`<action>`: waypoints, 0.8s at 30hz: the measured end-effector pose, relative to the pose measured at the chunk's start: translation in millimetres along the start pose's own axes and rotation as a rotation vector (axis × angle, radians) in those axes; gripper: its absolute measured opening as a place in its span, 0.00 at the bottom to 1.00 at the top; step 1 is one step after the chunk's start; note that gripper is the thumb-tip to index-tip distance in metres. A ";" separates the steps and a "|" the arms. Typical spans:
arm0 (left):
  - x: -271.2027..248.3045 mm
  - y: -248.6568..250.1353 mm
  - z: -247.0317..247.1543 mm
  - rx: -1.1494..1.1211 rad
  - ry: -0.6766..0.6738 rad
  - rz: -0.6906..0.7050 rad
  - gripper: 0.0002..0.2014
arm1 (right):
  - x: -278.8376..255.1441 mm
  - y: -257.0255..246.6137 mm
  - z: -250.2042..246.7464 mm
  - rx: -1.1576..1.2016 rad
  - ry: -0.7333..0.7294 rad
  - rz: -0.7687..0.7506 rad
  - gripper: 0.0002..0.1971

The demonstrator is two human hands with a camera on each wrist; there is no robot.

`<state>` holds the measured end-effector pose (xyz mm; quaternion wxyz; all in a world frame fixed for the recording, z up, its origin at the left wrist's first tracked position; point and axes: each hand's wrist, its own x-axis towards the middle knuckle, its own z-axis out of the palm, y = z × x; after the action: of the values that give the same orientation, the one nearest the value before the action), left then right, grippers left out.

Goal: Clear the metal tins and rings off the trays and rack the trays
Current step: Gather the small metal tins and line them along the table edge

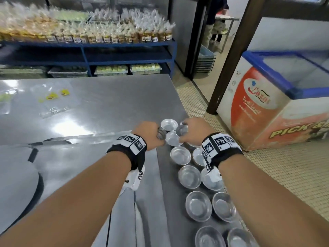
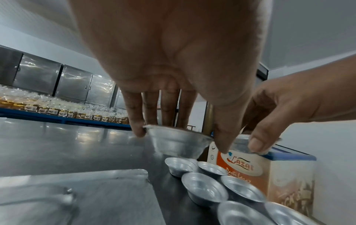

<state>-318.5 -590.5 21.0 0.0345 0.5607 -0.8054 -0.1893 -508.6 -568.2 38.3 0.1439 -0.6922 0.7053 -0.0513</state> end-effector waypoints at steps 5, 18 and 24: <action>88.2 3.5 -3.0 0.046 0.046 -0.029 0.22 | 85.1 32.7 -4.9 -0.023 -0.017 -0.018 0.31; 198.3 -20.2 46.0 -0.110 0.249 -0.082 0.32 | 201.3 71.4 41.1 0.012 -0.012 0.011 0.31; 216.4 -25.6 61.2 -0.070 0.206 -0.099 0.36 | 213.9 68.8 48.5 -0.021 -0.010 0.015 0.28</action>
<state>-391.9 -780.1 -78.4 0.1270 0.6147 -0.7619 -0.1601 -561.6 -771.6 -54.8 0.1405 -0.6888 0.7101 -0.0394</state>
